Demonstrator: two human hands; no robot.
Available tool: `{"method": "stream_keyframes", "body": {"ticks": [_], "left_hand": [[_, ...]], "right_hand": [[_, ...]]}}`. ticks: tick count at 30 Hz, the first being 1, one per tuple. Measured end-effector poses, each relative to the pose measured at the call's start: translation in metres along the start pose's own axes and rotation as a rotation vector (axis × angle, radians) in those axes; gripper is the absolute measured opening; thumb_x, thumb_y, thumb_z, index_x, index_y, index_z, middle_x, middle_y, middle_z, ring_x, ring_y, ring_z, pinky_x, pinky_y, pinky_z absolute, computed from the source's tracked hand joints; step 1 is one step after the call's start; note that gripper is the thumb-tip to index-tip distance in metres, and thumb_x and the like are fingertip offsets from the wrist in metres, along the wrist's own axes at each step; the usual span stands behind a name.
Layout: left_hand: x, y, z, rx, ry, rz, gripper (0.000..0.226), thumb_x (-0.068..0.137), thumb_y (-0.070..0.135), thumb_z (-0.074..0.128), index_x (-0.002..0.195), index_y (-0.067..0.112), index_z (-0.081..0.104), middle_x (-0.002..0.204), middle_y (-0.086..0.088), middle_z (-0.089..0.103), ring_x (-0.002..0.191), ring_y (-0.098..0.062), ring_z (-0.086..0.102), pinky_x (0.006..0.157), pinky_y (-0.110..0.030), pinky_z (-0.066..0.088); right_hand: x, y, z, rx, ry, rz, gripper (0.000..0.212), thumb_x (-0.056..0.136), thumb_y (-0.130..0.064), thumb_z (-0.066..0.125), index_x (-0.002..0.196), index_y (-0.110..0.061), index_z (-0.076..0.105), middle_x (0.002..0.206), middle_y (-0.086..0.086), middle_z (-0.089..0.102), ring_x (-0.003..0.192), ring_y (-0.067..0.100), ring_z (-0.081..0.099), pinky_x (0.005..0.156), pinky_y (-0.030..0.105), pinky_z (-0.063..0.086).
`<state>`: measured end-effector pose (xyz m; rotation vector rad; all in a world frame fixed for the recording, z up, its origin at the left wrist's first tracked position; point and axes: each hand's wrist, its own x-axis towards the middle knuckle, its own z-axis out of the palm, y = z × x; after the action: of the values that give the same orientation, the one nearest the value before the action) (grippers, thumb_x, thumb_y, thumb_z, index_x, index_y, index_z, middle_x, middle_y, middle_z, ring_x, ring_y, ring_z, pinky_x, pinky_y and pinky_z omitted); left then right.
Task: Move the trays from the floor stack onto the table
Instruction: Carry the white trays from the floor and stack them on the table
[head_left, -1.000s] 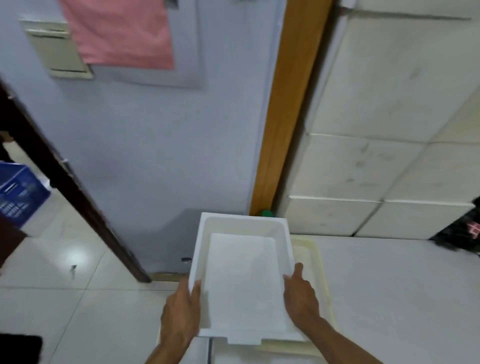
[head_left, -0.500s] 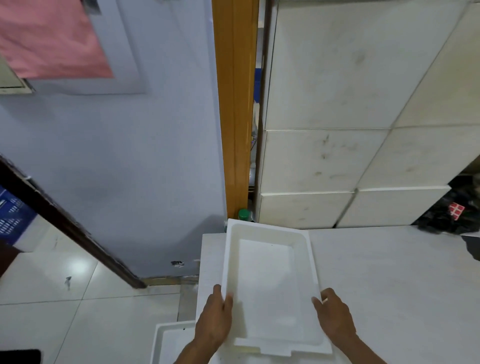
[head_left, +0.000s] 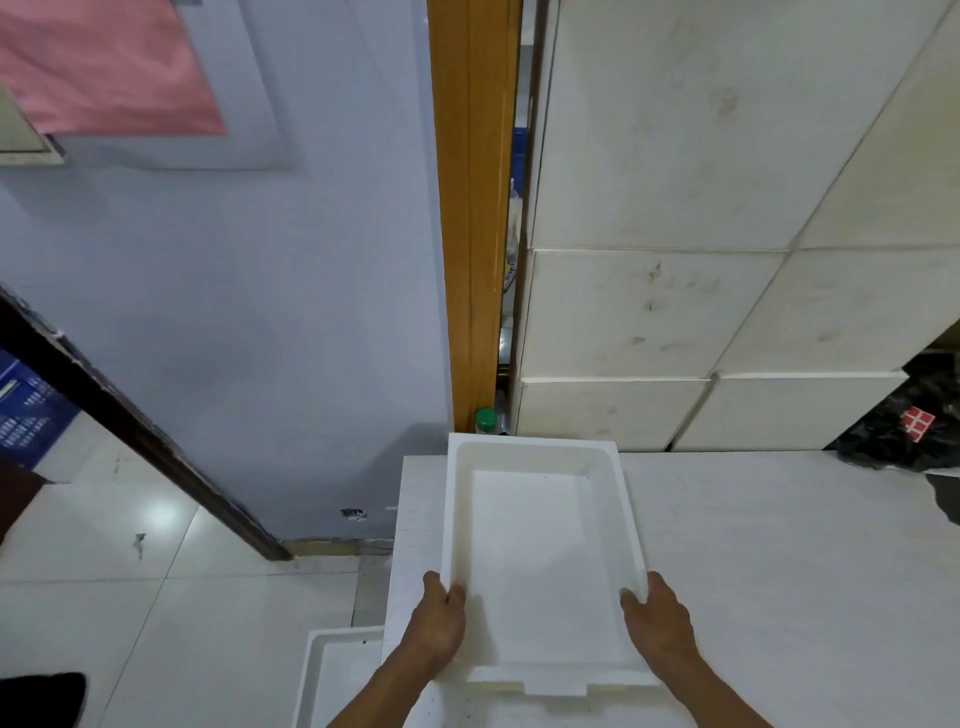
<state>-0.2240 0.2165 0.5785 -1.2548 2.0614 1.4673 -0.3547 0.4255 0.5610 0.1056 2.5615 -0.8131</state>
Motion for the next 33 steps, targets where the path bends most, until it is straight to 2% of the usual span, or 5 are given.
{"method": "stream_keyframes", "body": {"ticks": [6, 9, 12, 24, 33], "left_hand": [[-0.006, 0.001, 0.000, -0.105, -0.023, 0.014, 0.051, 0.102, 0.038, 0.024, 0.145, 0.011, 0.018, 0.146, -0.011, 0.041, 0.122, -0.026, 0.048, 0.099, -0.033, 0.040], [-0.008, -0.003, -0.006, -0.206, -0.010, 0.018, 0.057, 0.096, 0.057, 0.020, 0.138, 0.019, 0.030, 0.127, -0.003, 0.050, 0.112, -0.023, 0.051, 0.092, -0.032, 0.038], [-0.003, -0.024, -0.028, -0.278, 0.096, 0.038, 0.062, 0.089, 0.069, 0.020, 0.124, 0.024, 0.045, 0.123, -0.006, 0.060, 0.110, -0.026, 0.058, 0.100, -0.040, 0.044], [0.031, -0.244, -0.179, -0.061, 0.328, -0.245, 0.057, 0.097, 0.054, 0.026, 0.107, 0.005, 0.053, 0.120, -0.022, 0.061, 0.110, -0.035, 0.057, 0.094, -0.039, 0.042], [0.138, -0.430, -0.176, 0.202, 0.238, -0.368, 0.033, 0.097, 0.031, 0.036, 0.109, 0.008, 0.057, 0.111, -0.014, 0.065, 0.097, -0.032, 0.060, 0.086, -0.037, 0.050]], "right_hand": [[-0.003, -0.001, 0.010, -0.132, 0.123, -0.010, 0.045, 0.092, -0.017, 0.054, 0.131, -0.002, 0.039, 0.124, 0.027, 0.054, 0.113, 0.043, 0.053, 0.092, 0.050, 0.049], [-0.008, -0.023, 0.011, -0.325, 0.449, -0.186, 0.043, 0.083, -0.009, 0.063, 0.123, 0.002, 0.050, 0.125, 0.028, 0.049, 0.114, 0.045, 0.045, 0.088, 0.054, 0.044], [-0.014, -0.074, 0.025, -0.252, 0.495, -0.421, 0.033, 0.083, -0.005, 0.061, 0.115, 0.000, 0.058, 0.114, 0.024, 0.055, 0.108, 0.042, 0.049, 0.088, 0.050, 0.043], [-0.116, -0.193, 0.264, -0.303, -0.009, -0.956, 0.016, 0.085, -0.006, 0.049, 0.094, -0.007, 0.062, 0.095, 0.011, 0.060, 0.090, 0.029, 0.055, 0.078, 0.038, 0.045], [-0.105, -0.099, 0.509, -0.499, -0.723, -0.168, 0.008, 0.084, -0.014, 0.044, 0.087, -0.007, 0.048, 0.111, 0.018, 0.063, 0.103, 0.037, 0.061, 0.075, 0.029, 0.042]]}}
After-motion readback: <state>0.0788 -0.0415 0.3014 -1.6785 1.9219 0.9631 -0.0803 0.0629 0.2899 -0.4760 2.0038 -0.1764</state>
